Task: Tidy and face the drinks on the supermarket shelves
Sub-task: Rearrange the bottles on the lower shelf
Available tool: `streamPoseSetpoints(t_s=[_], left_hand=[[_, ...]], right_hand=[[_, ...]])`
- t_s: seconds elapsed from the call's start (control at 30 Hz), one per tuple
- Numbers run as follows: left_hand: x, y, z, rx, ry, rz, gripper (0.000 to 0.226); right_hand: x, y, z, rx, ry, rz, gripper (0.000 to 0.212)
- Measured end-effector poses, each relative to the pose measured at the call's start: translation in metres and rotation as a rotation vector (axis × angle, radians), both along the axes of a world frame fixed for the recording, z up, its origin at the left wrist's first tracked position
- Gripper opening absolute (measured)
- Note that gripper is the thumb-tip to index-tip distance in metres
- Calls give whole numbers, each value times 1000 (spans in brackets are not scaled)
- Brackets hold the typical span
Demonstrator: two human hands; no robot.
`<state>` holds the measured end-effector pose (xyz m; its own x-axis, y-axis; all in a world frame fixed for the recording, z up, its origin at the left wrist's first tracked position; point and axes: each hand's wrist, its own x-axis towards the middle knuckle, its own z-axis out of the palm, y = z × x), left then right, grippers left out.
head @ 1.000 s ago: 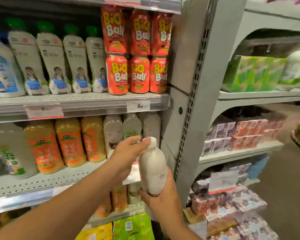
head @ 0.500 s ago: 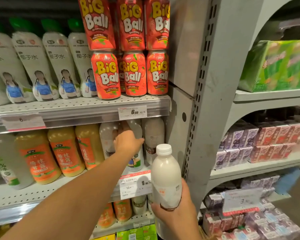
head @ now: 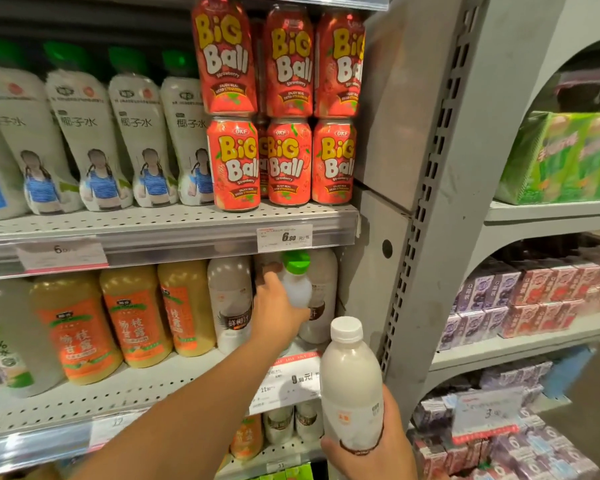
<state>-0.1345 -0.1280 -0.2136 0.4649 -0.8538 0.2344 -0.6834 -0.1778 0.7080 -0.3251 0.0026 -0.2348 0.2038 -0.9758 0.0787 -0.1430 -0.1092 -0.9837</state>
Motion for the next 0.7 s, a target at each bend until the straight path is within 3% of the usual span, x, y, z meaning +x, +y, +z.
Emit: streamPoseSetpoints(t_s=[0.07,0.2,0.3,0.5,0.7], left_hand=[[2,7,-2,-73,12,-58,74],[5,27,-7,-207,62,-150,76],[14,48,-9,-289,132,-174,82],[45,110,-3,-298,93,-210,75],[101,154,-1,-297,58,-64,73]], right_hand=[[6,-3,-13,-13,14,-13,83],[22,-4,-48,-76,204,-341,99],[16,-17,-63,-42,87,-220,97],[31,-42,-57,-38,80,-188,87],[74,-74,-41,-126,83,-120,86]])
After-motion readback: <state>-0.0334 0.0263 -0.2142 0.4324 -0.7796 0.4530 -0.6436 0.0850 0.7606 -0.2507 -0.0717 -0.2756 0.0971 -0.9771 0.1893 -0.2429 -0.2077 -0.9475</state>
